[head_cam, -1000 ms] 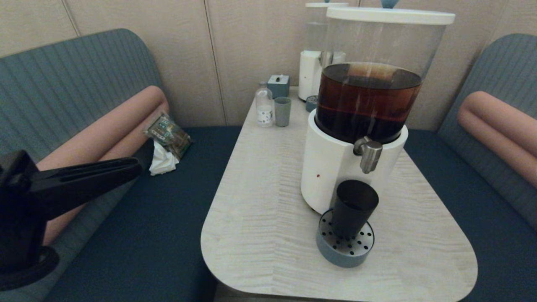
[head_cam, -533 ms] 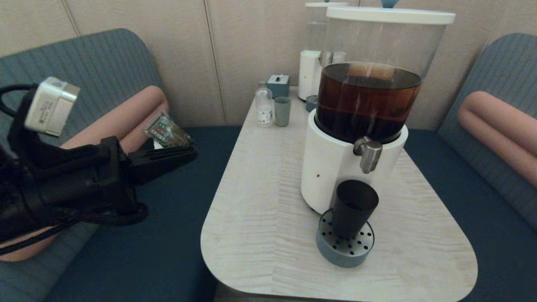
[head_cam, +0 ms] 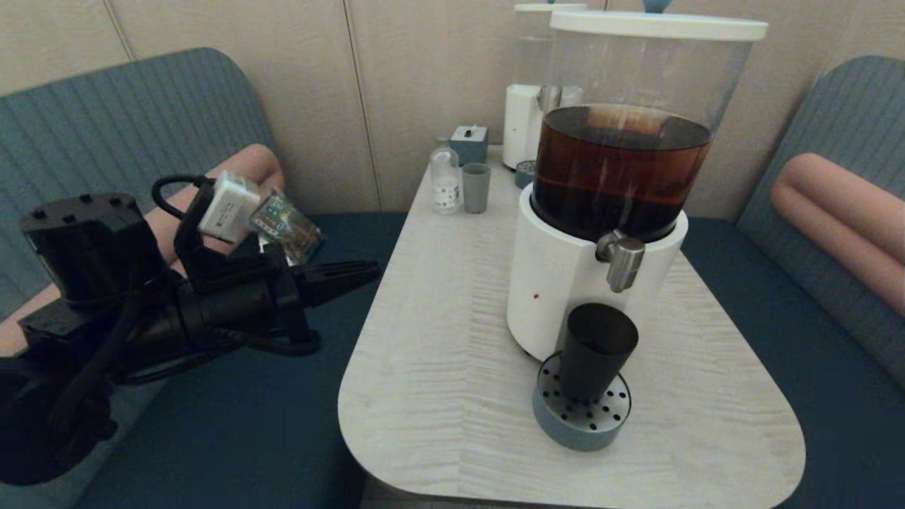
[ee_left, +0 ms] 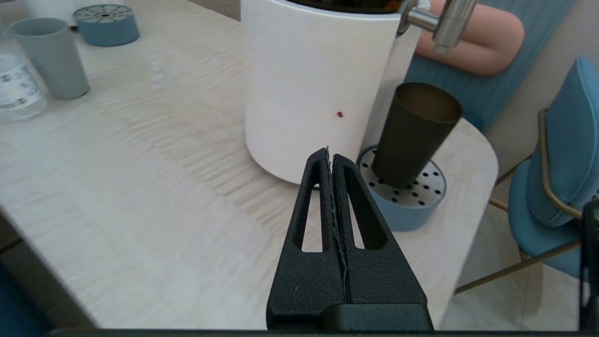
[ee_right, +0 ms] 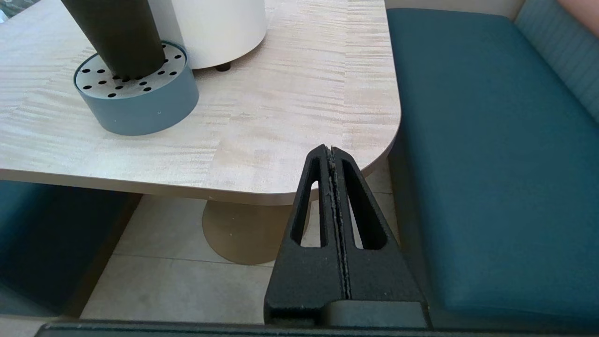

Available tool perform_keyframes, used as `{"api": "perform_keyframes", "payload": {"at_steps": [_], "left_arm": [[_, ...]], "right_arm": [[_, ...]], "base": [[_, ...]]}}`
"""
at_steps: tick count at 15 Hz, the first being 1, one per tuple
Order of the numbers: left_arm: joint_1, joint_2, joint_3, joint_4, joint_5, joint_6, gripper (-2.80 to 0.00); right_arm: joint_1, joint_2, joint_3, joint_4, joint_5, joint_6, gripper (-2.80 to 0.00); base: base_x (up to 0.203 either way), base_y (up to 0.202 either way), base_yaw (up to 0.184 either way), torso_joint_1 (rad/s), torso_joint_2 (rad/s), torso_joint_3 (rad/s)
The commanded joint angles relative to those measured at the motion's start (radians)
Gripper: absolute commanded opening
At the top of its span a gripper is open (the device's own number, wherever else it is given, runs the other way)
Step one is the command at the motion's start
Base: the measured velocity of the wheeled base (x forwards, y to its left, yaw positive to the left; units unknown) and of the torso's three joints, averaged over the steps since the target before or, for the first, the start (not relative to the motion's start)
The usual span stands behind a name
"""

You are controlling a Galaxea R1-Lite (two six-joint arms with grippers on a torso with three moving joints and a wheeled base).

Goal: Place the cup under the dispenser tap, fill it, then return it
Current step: Place the cup next to the water dispenser

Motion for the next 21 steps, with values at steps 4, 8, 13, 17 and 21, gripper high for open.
{"api": "perform_keyframes", "payload": {"at_steps": [4,8,13,17,21], "left_arm": [[-0.04,0.242,-0.046,-0.164,0.005,0.04,-2.8],[-0.051,0.275,-0.072,-0.166,0.017,0.035,0.0],[-0.15,0.342,-0.108,-0.177,0.017,0.037,0.0],[-0.244,0.39,-0.14,-0.178,0.044,0.036,0.0],[-0.273,0.423,-0.161,-0.178,0.055,0.037,0.0]], "right_arm": [[0.0,0.001,0.0,0.0,0.0,0.001,-2.8],[0.0,0.001,0.0,0.0,0.0,0.001,-2.8],[0.0,0.001,0.0,0.0,0.0,0.001,-2.8],[0.0,0.001,0.0,0.0,0.0,0.001,-2.8],[0.0,0.001,0.0,0.0,0.0,0.001,-2.8]], "base": [[0.0,0.0,0.0,0.0,0.0,0.0],[0.0,0.0,0.0,0.0,0.0,0.0],[0.0,0.0,0.0,0.0,0.0,0.0],[0.0,0.0,0.0,0.0,0.0,0.0],[0.0,0.0,0.0,0.0,0.0,0.0]]}}
